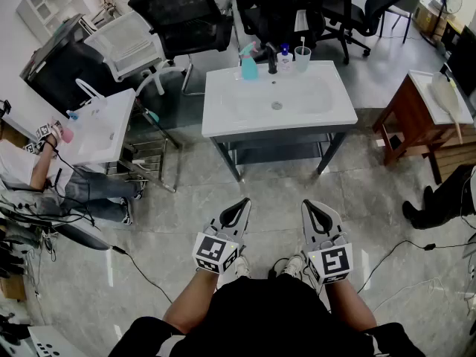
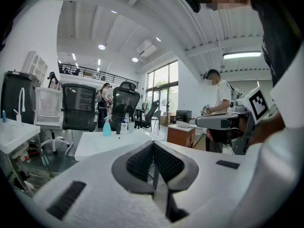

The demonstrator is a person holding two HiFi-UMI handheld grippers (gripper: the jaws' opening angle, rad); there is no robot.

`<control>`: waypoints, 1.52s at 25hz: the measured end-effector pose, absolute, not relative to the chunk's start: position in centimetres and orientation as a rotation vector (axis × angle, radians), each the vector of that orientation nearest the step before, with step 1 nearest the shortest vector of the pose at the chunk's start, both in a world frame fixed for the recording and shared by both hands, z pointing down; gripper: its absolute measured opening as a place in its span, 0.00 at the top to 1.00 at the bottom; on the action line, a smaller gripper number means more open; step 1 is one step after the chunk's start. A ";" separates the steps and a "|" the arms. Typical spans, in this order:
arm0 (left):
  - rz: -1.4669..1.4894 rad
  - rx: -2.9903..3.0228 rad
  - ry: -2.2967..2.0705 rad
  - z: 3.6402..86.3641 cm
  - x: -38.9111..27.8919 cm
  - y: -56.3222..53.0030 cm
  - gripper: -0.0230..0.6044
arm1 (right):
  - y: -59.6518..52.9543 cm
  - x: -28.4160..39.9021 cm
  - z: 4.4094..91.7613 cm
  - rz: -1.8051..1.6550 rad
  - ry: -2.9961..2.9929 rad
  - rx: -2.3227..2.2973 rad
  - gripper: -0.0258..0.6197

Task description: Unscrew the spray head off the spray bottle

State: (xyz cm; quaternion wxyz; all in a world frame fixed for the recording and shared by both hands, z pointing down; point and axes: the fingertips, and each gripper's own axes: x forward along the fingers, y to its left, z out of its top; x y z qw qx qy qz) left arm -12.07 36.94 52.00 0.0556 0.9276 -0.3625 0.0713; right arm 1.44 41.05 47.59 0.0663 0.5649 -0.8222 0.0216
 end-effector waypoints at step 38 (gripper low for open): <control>0.254 2.880 -0.882 53.5 -20.6 31.2 0.94 | 36.8 -6.9 48.8 0.130 -2.276 1.933 0.95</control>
